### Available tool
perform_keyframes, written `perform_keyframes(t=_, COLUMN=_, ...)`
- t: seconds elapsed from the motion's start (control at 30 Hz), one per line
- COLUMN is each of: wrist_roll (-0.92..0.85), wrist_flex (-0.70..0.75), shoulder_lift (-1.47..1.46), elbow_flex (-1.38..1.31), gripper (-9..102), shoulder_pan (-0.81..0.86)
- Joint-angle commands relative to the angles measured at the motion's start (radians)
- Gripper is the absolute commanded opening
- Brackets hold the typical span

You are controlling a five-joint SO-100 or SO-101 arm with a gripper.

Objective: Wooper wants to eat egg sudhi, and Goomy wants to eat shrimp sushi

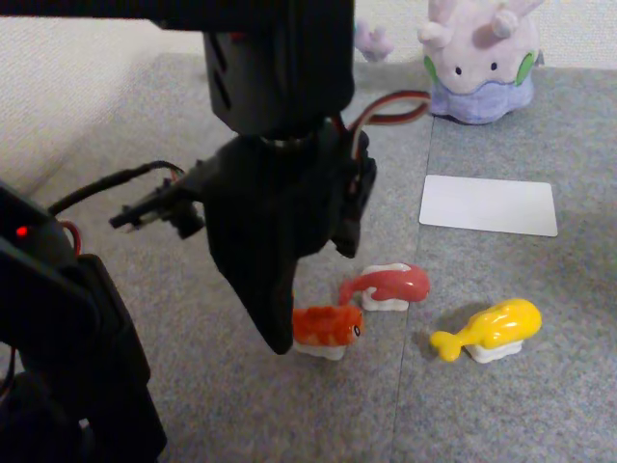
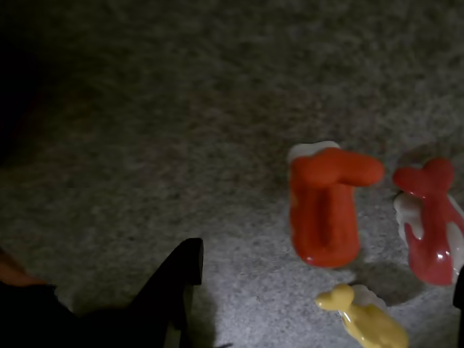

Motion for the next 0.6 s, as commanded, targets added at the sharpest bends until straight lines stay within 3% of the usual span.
perform_keyframes(t=0.0, wrist_roll=0.017, wrist_flex=-0.054, shoulder_lift=-0.035, elbow_flex=-0.035, gripper=40, shoulder_pan=-0.003)
perform_keyframes(t=0.57, wrist_roll=0.048, wrist_flex=-0.137, shoulder_lift=-0.198, elbow_flex=-0.023, gripper=33, shoulder_pan=-0.011)
